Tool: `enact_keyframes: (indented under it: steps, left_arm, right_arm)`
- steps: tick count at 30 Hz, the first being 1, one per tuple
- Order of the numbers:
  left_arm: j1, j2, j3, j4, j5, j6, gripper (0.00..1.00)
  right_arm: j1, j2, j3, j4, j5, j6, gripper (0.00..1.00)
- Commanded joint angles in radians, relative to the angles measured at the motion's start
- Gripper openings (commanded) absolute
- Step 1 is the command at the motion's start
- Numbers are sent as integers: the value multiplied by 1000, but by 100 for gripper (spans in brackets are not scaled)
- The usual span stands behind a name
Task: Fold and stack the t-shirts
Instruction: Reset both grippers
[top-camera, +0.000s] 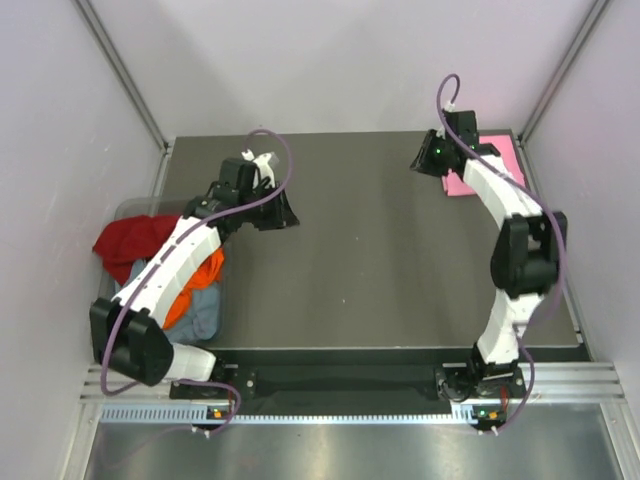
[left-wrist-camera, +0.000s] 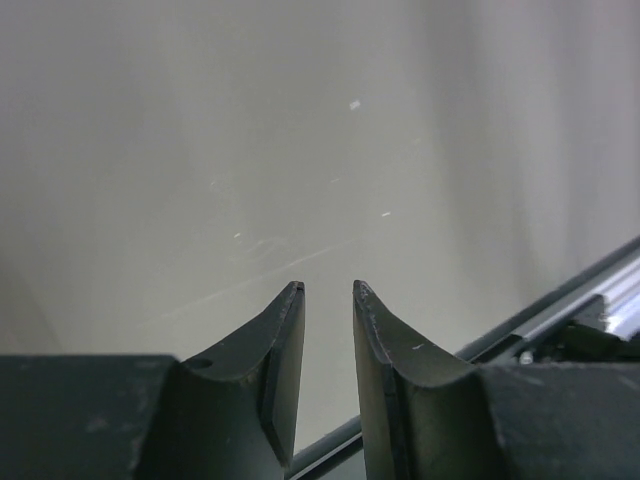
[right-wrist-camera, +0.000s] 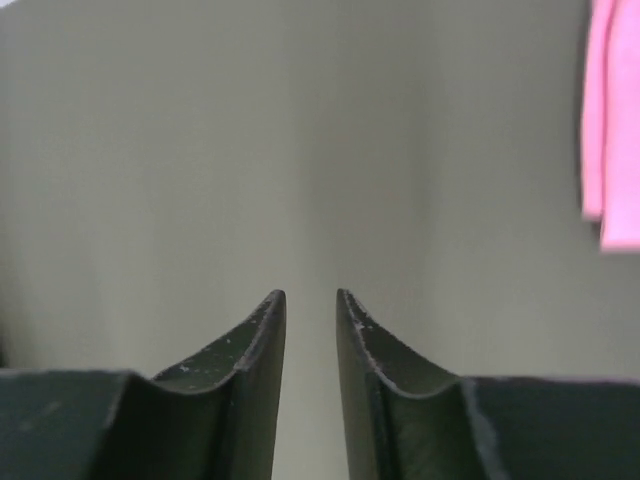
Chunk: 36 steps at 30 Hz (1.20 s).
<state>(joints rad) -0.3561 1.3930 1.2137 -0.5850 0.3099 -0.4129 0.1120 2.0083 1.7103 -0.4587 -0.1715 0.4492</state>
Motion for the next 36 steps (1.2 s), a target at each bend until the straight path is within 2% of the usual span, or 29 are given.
enact_keyframes:
  steps: [1,5,8,11,12,13,15,18,19,20,24,25,36]
  left_arm:
    - [5,-86,47,62,58,-10,31]
    - [6,-155,33,123,97,-46,32]
    - [6,-186,35,139,132,-66,32]
    - [8,-218,27,143,169,-86,35]
    - [8,-226,18,142,167,-93,37]
    - [8,-236,17,130,156,-95,39]
    - [8,-249,20,90,129,-95,44]
    - [8,-272,15,41,58,-95,58]
    - [8,-287,10,31,31,-92,71]
    - [8,-293,6,16,11,-92,78]
    - [8,-322,-5,7,-29,-95,90]
    - [8,-334,-9,10,-35,-95,99]
    - [8,-390,-68,60,-19,-47,99]
  right_arm:
    - [60,-303,-162,-57,81,-78,29]
    - [132,-535,-326,-96,89,-83,36]
    - [170,-702,-414,-130,78,-83,46]
    - [181,-838,-474,-164,36,-84,73]
    - [183,-868,-498,-176,29,-78,95]
    - [184,-931,-514,-170,14,-72,100]
    - [184,-991,-570,-137,-19,-37,100]
    - [184,-1098,-633,-123,22,9,100]
    - [184,-1141,-650,-123,44,8,100]
    - [184,-1160,-667,-114,84,5,100]
    - [183,-1191,-730,-123,139,-4,100]
    - [183,-1183,-729,-129,139,-4,100]
    - [183,-1191,-719,-109,67,58,100]
